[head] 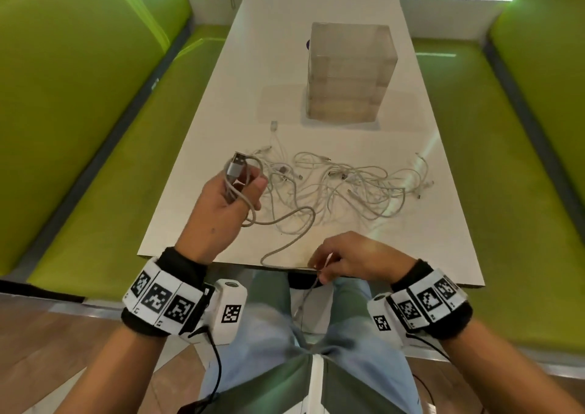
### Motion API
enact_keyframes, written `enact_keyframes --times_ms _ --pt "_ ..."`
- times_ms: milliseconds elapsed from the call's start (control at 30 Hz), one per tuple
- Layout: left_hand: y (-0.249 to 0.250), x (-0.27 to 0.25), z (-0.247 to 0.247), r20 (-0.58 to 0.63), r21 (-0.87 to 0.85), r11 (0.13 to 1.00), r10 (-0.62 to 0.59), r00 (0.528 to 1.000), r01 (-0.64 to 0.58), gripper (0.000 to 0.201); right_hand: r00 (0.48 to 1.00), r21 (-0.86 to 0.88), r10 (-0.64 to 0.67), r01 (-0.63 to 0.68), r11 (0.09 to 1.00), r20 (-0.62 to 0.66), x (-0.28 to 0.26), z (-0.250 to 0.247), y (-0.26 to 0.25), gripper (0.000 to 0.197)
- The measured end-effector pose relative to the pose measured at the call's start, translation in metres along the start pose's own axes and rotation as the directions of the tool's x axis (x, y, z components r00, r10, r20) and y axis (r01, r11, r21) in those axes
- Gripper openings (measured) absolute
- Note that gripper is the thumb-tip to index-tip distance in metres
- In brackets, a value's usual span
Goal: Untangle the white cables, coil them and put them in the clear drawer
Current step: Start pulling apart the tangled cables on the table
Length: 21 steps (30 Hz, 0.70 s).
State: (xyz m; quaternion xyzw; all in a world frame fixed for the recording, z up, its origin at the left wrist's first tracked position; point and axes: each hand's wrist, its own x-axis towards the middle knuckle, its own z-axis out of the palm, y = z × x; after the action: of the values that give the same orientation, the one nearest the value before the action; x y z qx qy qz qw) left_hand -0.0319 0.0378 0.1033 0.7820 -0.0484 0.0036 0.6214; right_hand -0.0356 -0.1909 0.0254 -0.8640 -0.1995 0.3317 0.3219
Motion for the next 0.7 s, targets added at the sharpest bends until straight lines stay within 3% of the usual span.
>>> enact_keyframes --times_ms 67,100,167,200,233,300,367,400,533,700 --pt "-0.01 -0.002 0.007 0.042 0.063 0.997 -0.049 0.998 0.046 0.018 0.99 0.052 0.064 -0.058 0.997 -0.122 -0.003 -0.002 -0.002 0.038" --pt "-0.015 -0.003 0.01 0.083 0.087 0.994 -0.076 0.994 0.069 0.019 0.968 0.117 0.063 -0.036 0.993 -0.241 -0.007 -0.005 -0.005 0.038" --pt "-0.024 -0.003 0.014 0.188 0.179 0.98 -0.124 0.974 0.09 0.017 0.887 0.257 -0.007 0.142 0.956 -0.461 -0.017 -0.011 -0.015 0.041" --pt "-0.026 -0.004 0.017 0.244 0.242 0.967 -0.136 0.96 0.076 0.014 0.865 0.326 -0.059 0.25 0.912 -0.499 -0.023 -0.012 -0.022 0.046" --pt "-0.027 -0.005 0.021 0.295 0.3 0.953 -0.145 0.944 0.052 0.013 0.863 0.385 -0.115 0.334 0.861 -0.493 -0.027 -0.012 -0.031 0.051" --pt "-0.026 -0.006 0.027 0.39 0.379 0.925 -0.163 0.906 0.003 0.021 0.882 0.443 -0.174 0.38 0.812 -0.437 -0.029 -0.008 -0.047 0.054" --pt "-0.023 -0.007 0.03 0.463 0.409 0.912 -0.181 0.868 -0.028 0.031 0.886 0.438 -0.13 0.342 0.831 -0.445 -0.025 -0.001 -0.054 0.044" --pt "-0.022 -0.007 0.031 0.482 0.398 0.917 -0.181 0.857 -0.03 0.031 0.864 0.408 -0.108 0.338 0.848 -0.491 -0.022 0.0 -0.055 0.036" --pt "-0.022 -0.01 0.031 0.408 0.288 0.953 -0.21 0.888 0.093 0.016 0.756 0.414 -0.115 0.472 0.778 -0.645 -0.021 0.003 -0.047 0.016" --pt "-0.025 -0.015 0.033 0.385 0.158 0.965 -0.254 0.887 0.207 0.029 0.749 0.476 -0.12 0.527 0.704 -0.652 -0.022 0.005 -0.044 0.018"
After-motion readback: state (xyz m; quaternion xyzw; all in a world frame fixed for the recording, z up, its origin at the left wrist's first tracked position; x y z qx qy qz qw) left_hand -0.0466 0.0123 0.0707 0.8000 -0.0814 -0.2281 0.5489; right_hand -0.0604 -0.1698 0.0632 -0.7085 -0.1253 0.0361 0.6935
